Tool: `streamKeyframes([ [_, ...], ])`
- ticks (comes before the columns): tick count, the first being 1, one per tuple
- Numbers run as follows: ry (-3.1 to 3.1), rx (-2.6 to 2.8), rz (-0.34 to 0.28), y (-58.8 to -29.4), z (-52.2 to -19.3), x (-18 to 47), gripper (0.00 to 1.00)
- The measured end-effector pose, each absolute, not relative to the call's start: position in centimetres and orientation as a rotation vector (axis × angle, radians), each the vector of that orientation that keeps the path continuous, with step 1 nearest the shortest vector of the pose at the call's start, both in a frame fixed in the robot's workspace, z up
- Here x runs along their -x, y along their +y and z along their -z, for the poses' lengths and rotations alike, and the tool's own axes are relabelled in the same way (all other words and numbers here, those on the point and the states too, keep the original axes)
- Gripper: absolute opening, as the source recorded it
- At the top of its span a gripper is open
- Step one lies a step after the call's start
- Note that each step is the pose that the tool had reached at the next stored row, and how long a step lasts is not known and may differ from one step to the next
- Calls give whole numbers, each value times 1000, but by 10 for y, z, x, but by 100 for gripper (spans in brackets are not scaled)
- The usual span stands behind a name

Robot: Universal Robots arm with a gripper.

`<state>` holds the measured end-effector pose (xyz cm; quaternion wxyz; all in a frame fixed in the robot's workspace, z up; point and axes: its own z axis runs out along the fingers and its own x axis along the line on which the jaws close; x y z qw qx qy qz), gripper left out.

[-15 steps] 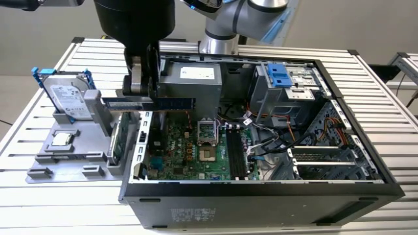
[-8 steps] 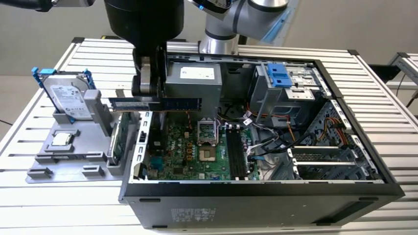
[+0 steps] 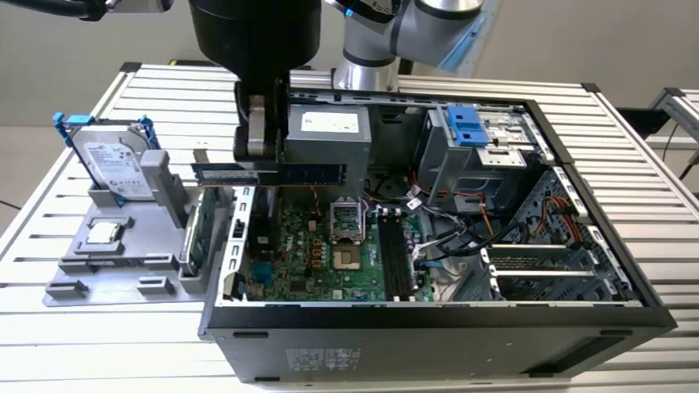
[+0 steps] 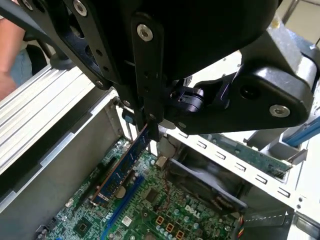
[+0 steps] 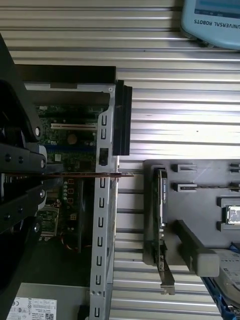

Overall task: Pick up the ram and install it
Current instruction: 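Pick up the ram and move it above insertion slot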

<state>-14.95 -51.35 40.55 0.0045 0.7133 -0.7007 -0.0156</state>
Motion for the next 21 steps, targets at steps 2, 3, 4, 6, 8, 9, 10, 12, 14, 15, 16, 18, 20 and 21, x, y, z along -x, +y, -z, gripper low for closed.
streamKeyframes([
  [2,-2195,-2235,49,-513,-405,148,0],
  [3,-2195,-2235,49,-513,-405,147,0],
  [4,-2195,-2234,49,-513,-405,146,0],
  [6,-2195,-2234,49,-513,-405,144,0],
  [8,-2195,-2234,49,-513,-405,142,0],
  [9,-2195,-2234,49,-513,-405,140,0],
  [10,-2195,-2234,49,-513,-405,139,0],
  [12,-2195,-2234,49,-513,-406,136,0],
  [14,-2195,-2234,49,-513,-406,133,0],
  [15,-2195,-2234,49,-513,-405,132,0],
  [16,-2195,-2235,49,-513,-405,130,0],
  [18,-2195,-2234,49,-513,-405,127,0],
  [20,-2195,-2234,49,-513,-405,124,0],
  [21,-2195,-2234,49,-513,-405,122,0],
])
